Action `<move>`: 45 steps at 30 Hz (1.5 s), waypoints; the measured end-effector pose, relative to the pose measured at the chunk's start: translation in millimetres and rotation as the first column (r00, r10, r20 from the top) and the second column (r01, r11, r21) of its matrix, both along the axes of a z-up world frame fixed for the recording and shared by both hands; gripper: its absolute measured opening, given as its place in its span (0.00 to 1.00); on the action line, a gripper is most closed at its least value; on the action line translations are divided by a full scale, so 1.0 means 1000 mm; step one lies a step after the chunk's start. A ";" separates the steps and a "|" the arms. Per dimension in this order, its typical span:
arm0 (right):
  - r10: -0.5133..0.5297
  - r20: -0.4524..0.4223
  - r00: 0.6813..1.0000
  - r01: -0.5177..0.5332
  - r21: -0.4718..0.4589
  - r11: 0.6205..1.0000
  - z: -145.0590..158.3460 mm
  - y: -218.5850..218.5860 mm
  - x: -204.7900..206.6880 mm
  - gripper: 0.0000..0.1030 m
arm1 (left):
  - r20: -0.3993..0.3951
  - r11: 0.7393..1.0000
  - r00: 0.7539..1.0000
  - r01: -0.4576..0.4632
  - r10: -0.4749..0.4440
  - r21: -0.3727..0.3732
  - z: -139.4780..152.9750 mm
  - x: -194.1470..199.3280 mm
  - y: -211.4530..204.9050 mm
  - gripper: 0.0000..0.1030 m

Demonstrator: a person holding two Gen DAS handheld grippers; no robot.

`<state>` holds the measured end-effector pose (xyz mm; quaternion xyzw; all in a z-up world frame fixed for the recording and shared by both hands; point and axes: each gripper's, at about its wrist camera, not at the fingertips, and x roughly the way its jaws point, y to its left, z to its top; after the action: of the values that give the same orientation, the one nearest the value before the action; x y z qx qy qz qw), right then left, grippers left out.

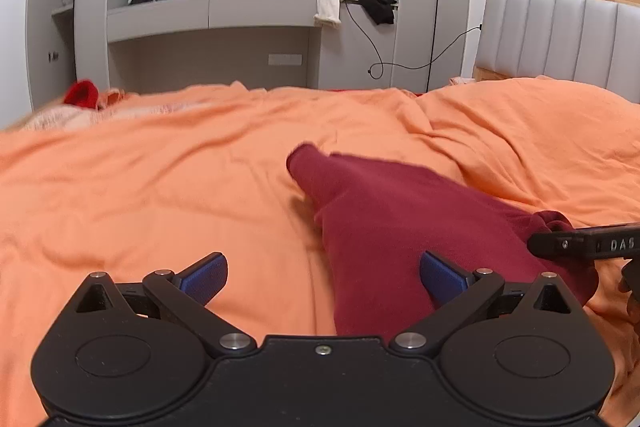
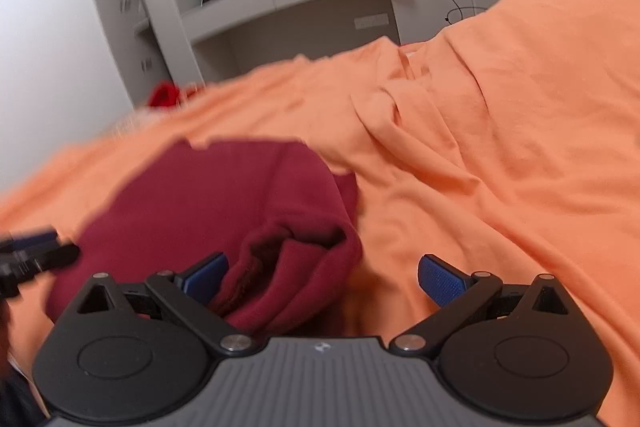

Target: Fold small clothes

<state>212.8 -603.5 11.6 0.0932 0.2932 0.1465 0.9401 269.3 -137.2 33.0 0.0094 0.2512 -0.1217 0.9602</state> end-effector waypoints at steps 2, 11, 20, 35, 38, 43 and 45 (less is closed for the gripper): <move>0.012 -0.011 1.000 -0.012 -0.013 1.000 -0.005 0.001 0.000 1.00 | -0.015 0.999 1.000 0.003 -0.003 -0.039 -0.010 0.000 0.008 1.00; -0.008 -0.026 1.000 0.007 -0.029 1.000 -0.019 0.011 -0.002 1.00 | -0.053 0.996 0.998 0.009 -0.014 -0.085 -0.032 0.002 0.018 1.00; 0.033 -0.094 0.995 -0.023 0.106 0.994 -0.012 -0.011 0.001 1.00 | -0.051 0.996 0.999 0.006 -0.011 -0.090 -0.033 0.001 0.016 1.00; -0.075 -0.025 0.997 0.079 0.223 0.972 -0.013 -0.020 0.002 1.00 | -0.054 0.996 0.998 0.003 -0.008 -0.095 -0.033 0.000 0.017 1.00; -0.079 0.003 0.997 0.077 0.229 0.970 -0.019 -0.018 0.006 1.00 | -0.055 0.995 0.998 0.003 -0.009 -0.096 -0.033 0.000 0.018 1.00; -0.009 0.114 0.993 -0.012 0.177 0.984 -0.018 -0.009 0.023 1.00 | -0.058 0.994 0.998 0.007 -0.013 -0.112 -0.034 0.001 0.019 1.00; -0.010 0.124 0.992 -0.018 0.225 0.974 -0.022 -0.013 0.031 0.98 | -0.059 0.992 0.998 0.009 -0.016 -0.127 -0.036 0.003 0.020 1.00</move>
<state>243.4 -616.0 -10.3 0.1897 0.2157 0.1862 0.9396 271.9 -117.2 -2.8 -0.0534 0.2715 -0.1437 0.9502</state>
